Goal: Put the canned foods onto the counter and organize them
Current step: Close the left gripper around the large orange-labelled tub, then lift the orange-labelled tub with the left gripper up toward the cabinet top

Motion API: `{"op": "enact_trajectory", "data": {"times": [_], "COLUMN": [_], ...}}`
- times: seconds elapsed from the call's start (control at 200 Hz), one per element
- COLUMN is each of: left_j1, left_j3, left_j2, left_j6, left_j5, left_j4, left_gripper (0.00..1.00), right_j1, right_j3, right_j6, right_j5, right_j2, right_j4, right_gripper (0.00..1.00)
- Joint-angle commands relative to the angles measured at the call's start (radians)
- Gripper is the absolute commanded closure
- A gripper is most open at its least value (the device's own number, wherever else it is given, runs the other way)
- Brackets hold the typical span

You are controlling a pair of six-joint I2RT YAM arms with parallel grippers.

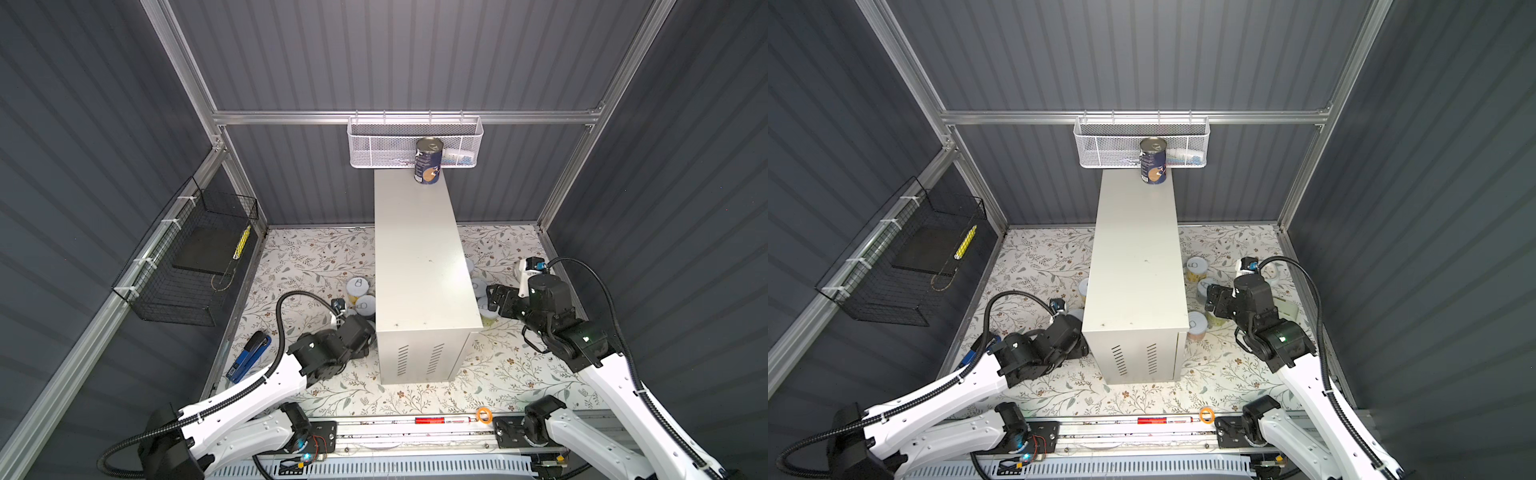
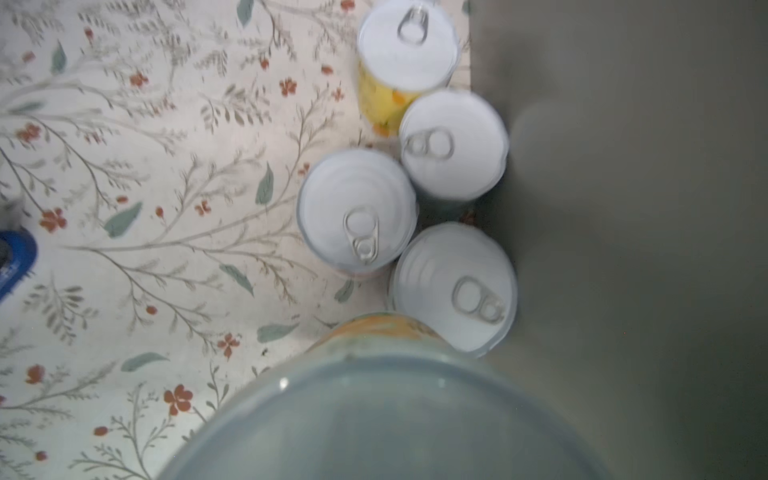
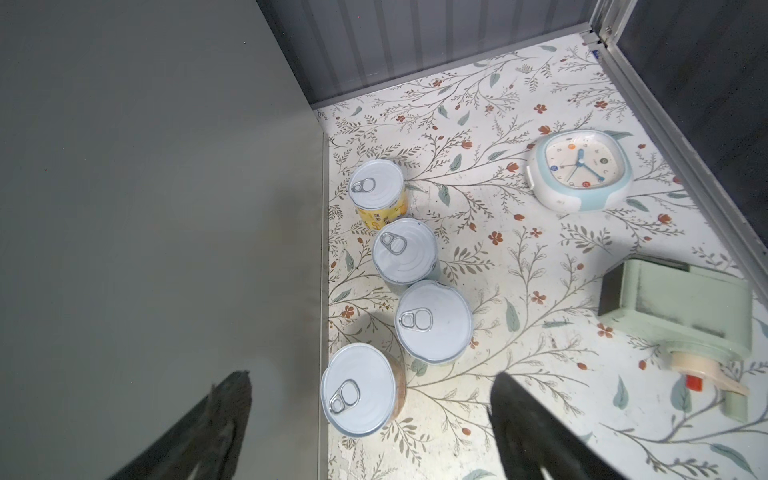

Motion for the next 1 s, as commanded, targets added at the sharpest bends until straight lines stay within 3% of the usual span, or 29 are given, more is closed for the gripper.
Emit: {"op": "enact_trajectory", "data": {"times": [0.0, 0.225, 0.495, 0.695, 0.996], "left_j1": [0.101, 0.224, 0.363, 0.403, 0.403], "left_j3": [0.139, 0.398, 0.708, 0.977, 1.323], "left_j2": [0.011, 0.113, 0.273, 0.405, 0.619], "left_j6": [0.14, 0.348, 0.479, 0.539, 0.58], "left_j5": [0.017, 0.019, 0.079, 0.079, 0.177], "left_j4": [-0.087, -0.172, -0.223, -0.25, -0.278], "left_gripper": [1.0, 1.0, 1.0, 1.0, 1.0], "right_j1": [-0.015, -0.036, -0.075, -0.094, -0.103], "right_j3": [0.018, 0.019, 0.059, 0.127, 0.229], "right_j6": [0.012, 0.011, -0.009, -0.02, -0.055], "right_j5": [-0.033, -0.034, -0.051, -0.089, -0.119], "right_j2": [-0.03, -0.102, -0.119, -0.088, -0.016], "right_j4": [0.001, -0.028, -0.064, -0.084, -0.075], "right_gripper": [0.09, 0.08, 0.08, 0.07, 0.06]}}
